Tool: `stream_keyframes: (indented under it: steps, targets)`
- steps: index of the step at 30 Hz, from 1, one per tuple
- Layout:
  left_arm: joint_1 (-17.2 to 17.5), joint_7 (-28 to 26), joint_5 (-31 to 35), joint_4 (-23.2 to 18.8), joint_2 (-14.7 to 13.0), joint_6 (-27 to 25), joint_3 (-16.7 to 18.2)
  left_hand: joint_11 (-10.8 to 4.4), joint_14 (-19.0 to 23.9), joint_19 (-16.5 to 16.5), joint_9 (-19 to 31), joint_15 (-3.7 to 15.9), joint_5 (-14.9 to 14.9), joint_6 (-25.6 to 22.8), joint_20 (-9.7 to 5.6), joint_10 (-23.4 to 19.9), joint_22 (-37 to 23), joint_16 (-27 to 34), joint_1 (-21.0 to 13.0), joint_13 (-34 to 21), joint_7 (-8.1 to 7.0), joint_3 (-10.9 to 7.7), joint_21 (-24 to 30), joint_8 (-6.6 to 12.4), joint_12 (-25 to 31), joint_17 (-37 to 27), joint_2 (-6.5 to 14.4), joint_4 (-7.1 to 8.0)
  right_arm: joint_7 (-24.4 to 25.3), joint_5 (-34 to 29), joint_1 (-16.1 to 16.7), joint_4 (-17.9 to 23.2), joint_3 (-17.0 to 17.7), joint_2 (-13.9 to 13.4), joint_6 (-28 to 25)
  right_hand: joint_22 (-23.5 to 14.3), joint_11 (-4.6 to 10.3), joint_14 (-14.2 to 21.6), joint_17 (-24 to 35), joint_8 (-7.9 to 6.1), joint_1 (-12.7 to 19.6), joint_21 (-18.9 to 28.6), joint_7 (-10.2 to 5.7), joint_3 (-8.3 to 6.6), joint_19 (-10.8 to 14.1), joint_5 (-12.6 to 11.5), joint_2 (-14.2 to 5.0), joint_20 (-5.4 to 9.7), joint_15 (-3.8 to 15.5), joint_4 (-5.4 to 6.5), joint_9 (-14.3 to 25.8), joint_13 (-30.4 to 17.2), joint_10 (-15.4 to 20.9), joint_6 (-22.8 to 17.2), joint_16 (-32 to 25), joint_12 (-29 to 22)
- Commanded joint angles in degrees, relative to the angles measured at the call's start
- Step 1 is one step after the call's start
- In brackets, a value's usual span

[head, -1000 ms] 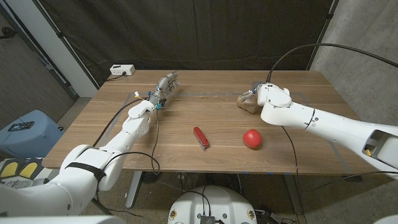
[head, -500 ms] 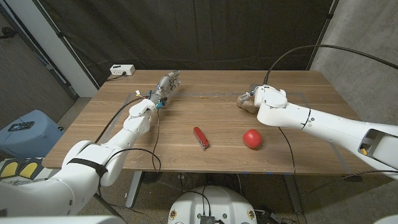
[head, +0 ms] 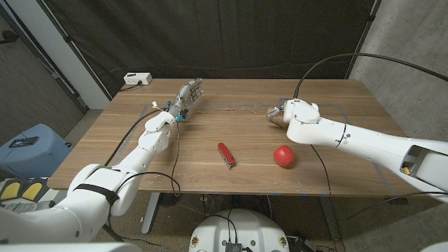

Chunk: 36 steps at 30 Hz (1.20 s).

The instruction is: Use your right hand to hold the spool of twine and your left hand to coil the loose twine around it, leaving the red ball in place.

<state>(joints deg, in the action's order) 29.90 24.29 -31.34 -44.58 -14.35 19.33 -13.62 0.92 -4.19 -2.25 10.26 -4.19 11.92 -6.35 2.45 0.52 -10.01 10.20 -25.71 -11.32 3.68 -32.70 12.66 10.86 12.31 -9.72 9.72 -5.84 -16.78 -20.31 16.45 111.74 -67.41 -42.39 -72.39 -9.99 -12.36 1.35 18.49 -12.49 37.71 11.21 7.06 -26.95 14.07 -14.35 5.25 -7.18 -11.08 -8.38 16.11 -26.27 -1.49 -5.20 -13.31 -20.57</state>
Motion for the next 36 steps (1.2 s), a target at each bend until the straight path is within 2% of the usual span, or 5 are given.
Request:
stream_keyframes:
  steps: [1,10,17,25,36]
  targets:
    - [1.82,-1.18,-0.29,-3.25,-0.71,-1.02,0.52,0.49,0.36,-0.47,0.23,-0.23,0.48,-0.55,0.24,-0.02,-0.09,0.23,-0.40,-0.13,-0.12,-0.12,-0.04,-0.08,0.00,-0.15,0.39,-0.50,0.73,-0.09,-0.18,-1.25,-0.68,0.20,1.67,-0.19,-0.20,0.27,0.37,0.15,0.00,0.13,4.96,-0.19,0.47,0.25,-0.60,-0.13,0.06,-0.11,0.16,-0.39,-0.28,0.45,-0.10,-0.44]
    - [2.72,-1.65,-0.42,-4.71,-1.17,-2.01,0.84,0.46,0.38,-0.55,0.23,-0.25,0.51,-0.63,0.26,-0.06,-0.10,0.23,-0.44,-0.14,-0.13,-0.09,-0.13,-0.07,0.01,-0.15,0.37,-0.56,0.70,-1.06,-0.44,-3.88,-1.13,0.63,4.40,-0.20,-0.18,0.89,0.57,0.08,0.27,0.32,4.94,-0.23,0.87,0.31,-0.68,0.30,0.68,-0.36,0.28,-0.87,-0.01,0.33,-0.36,-0.89]
    - [2.47,-1.49,-0.27,-4.14,-1.31,-2.06,0.90,0.43,0.38,-0.58,0.23,-0.19,0.54,-0.78,0.26,-0.08,-0.10,0.22,-0.48,-0.14,-0.08,-0.07,-0.22,-0.03,0.01,-0.15,0.38,-0.59,0.73,-2.16,0.01,-4.52,-1.04,0.37,4.70,-0.21,-0.15,1.61,0.72,-0.15,0.62,0.53,4.91,-0.31,1.43,0.41,-0.70,0.58,1.08,-0.59,0.42,-1.30,0.61,-0.18,-0.64,-1.46]
    - [1.32,-0.74,-0.17,-2.21,-0.87,-1.61,0.72,0.51,0.38,-0.68,0.24,-0.18,0.57,-1.23,0.29,-0.06,-0.11,0.21,-0.53,-0.14,-0.08,-0.05,-0.29,0.11,-0.01,-0.15,0.38,-0.65,-0.05,-3.27,0.31,-4.11,-1.19,-0.59,4.65,-0.22,-0.13,2.44,0.92,-0.52,1.08,0.73,4.86,-0.39,2.07,0.53,-0.63,1.01,1.78,-0.84,0.63,-1.86,1.67,-1.05,-0.92,-2.33]
    - [0.52,0.03,-0.10,-0.91,-0.36,-1.65,0.30,0.63,0.42,-0.82,0.25,-0.24,0.60,-1.76,0.40,-0.06,-0.12,0.22,-0.58,-0.14,0.27,-0.01,-0.39,0.23,-0.01,-0.16,0.42,-0.67,-1.11,-4.20,1.03,-3.01,-1.21,-2.05,3.59,-0.22,-0.14,2.82,1.11,-0.82,1.17,0.79,4.84,-0.30,2.37,0.69,-0.54,1.14,1.78,-0.83,0.79,-2.28,2.14,-1.80,-1.04,-2.85]
